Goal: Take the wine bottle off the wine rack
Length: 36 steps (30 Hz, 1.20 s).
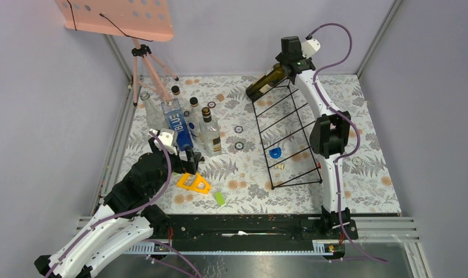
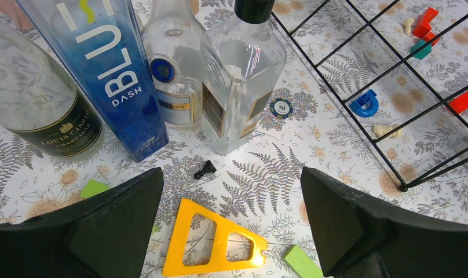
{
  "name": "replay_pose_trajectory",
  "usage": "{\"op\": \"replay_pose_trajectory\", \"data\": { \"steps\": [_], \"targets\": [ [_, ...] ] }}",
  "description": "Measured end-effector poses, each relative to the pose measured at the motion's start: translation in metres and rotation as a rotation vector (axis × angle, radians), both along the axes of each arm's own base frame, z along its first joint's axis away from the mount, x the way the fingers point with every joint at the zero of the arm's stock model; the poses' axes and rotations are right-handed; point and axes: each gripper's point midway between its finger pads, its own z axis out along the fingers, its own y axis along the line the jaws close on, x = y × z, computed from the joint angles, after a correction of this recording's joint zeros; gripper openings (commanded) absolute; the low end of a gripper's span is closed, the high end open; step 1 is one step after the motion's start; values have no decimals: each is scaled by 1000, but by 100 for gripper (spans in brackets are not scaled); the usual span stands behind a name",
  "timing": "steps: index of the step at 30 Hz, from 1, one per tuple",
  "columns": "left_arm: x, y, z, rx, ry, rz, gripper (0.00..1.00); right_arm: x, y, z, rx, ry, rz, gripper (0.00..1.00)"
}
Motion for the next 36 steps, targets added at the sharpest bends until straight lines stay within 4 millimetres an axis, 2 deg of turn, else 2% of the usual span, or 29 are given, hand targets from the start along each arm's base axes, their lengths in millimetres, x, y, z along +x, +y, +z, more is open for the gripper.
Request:
{"op": "replay_pose_trajectory", "data": {
  "steps": [8,12,19,26,33,36],
  "targets": [
    [1,-1,-2,5,5,0,99,6,-6,-17,27,14,-30,63],
    [1,-1,-2,7,7,0,99,10,-7,-22,42,8,-39,59],
    [1,-1,-3,9,9,0,99,14,-10,-28,43,10,-44,44],
    [1,-1,-3,9,9,1,99,16,-11,-26,38,-2,-33,18],
    [1,-1,-3,10,9,2,99,19,-10,-26,34,-9,-15,0],
    [1,-1,-3,10,9,2,99,19,-9,-26,30,-12,-10,0]
  ]
}}
